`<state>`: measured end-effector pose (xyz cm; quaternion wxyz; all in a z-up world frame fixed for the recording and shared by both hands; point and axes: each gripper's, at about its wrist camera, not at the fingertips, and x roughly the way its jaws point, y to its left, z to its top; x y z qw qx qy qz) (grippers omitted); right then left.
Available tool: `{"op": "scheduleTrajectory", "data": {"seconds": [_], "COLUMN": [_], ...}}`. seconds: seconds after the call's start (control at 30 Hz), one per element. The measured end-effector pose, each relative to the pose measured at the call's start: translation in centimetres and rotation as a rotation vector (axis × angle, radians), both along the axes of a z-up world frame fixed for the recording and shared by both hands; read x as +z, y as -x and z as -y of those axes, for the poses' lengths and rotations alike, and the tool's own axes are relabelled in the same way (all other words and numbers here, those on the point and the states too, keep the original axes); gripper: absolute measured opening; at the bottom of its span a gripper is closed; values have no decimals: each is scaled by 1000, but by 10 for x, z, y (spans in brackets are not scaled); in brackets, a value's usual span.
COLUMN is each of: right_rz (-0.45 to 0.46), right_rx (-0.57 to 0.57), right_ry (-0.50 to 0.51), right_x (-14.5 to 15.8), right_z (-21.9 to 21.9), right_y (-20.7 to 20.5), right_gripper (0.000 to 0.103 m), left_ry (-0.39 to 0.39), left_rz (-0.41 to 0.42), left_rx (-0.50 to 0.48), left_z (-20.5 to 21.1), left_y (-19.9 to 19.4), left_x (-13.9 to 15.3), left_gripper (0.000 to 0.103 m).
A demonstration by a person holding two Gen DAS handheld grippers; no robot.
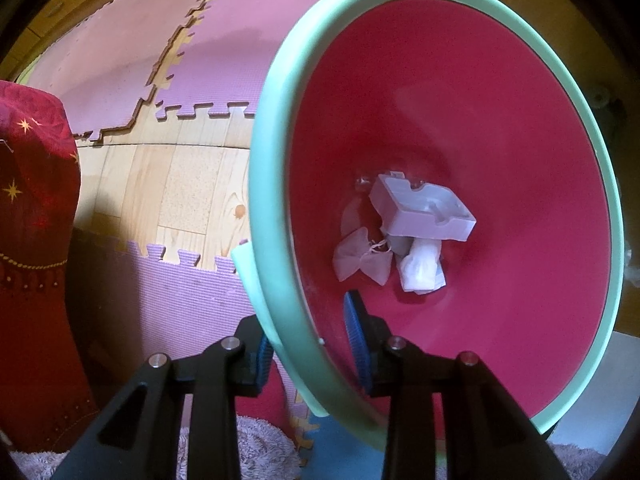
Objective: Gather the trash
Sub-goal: 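Lift the pink paper with the right tool and carry it over the bucket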
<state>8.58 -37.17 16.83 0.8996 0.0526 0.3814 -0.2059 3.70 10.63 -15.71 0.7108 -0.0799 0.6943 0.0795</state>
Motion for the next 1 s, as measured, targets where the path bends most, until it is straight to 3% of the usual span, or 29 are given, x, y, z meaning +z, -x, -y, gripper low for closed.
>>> {"op": "scheduleTrajectory", "data": {"seconds": [0.43,1.0], "right_rz": [45,27], "right_rx": [73,252], "right_ry": [-20,-106], "right_x": [12,-3], "right_z": [-30,-93], "right_y": [23,29], "right_gripper": [3,3], "left_ry": [0,3], "left_rz": [0,0], "left_rx": [2,0], "left_z": [0,4], "left_y": [0,-1], "left_x": [0,-2], "left_gripper": [34,34]}}
